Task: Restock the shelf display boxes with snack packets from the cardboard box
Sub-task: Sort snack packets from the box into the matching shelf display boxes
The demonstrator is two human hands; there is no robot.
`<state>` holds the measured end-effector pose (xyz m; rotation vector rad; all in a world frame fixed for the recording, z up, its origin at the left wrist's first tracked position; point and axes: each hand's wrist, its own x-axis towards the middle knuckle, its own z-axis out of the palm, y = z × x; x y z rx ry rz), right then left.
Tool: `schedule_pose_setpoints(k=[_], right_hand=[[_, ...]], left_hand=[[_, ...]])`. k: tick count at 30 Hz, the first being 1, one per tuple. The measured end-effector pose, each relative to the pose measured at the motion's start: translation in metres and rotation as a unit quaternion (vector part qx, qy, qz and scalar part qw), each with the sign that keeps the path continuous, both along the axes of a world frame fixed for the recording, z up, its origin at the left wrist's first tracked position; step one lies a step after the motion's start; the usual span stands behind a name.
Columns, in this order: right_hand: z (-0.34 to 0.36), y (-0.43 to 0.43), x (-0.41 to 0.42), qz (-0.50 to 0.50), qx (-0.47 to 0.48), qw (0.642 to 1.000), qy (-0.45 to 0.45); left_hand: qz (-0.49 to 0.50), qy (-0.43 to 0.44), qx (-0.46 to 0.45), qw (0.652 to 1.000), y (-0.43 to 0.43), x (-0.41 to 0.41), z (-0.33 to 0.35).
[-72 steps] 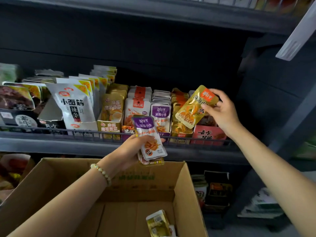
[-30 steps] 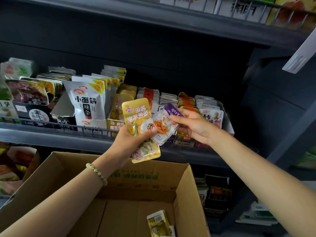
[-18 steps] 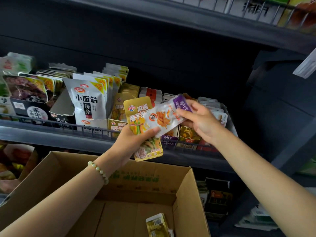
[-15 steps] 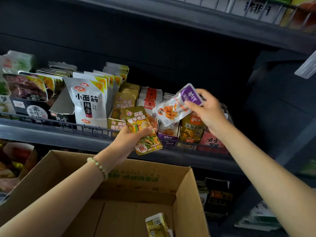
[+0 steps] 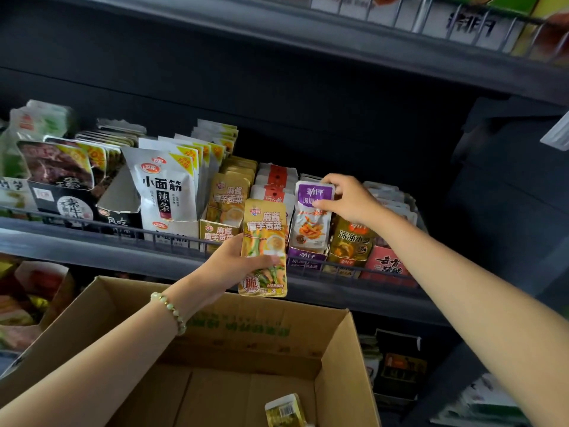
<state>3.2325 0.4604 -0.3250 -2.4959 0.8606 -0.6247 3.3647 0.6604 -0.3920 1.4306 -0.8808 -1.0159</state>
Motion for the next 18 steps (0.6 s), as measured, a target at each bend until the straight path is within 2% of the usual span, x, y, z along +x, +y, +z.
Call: schedule_pose_setpoints(k=[4, 7, 8, 10, 11, 12, 14, 15, 18], right_hand=[[-0.01, -0.003, 0.0, 0.005, 0.021, 0.993, 0.112], [-0.008, 0.004, 0.001, -0.007, -0.011, 0.989, 0.144], [-0.005, 0.008, 0.001, -0.012, -0.037, 0.991, 0.13], [0.002, 0.025, 0.003, -0.012, -0.082, 0.996, 0.024], [0.006, 0.035, 0.006, -0.004, -0.058, 0.997, -0.041], [0.011, 0.046, 0.009, 0.013, 0.007, 0.996, -0.086], [0.014, 0.067, 0.016, 0.074, 0.182, 0.977, -0.084], [0.012, 0.074, 0.02, 0.107, 0.234, 0.965, -0.06], [0.004, 0.084, 0.031, 0.155, 0.265, 0.95, -0.047]], left_hand=[[-0.001, -0.011, 0.004, 1.0, 0.001, 0.003, -0.002], [0.004, -0.022, -0.008, 1.0, 0.005, 0.003, -0.003], [0.011, -0.023, -0.02, 0.999, 0.006, 0.003, -0.002], [0.024, -0.026, -0.045, 0.998, 0.01, 0.003, 0.0], [0.025, -0.03, -0.056, 0.998, 0.011, 0.003, 0.002], [0.023, -0.036, -0.064, 0.997, 0.013, 0.003, 0.003], [0.011, -0.05, -0.072, 0.996, 0.017, 0.004, 0.007], [0.002, -0.06, -0.075, 0.995, 0.019, 0.004, 0.009], [-0.017, -0.094, -0.074, 0.993, 0.028, 0.01, 0.011]])
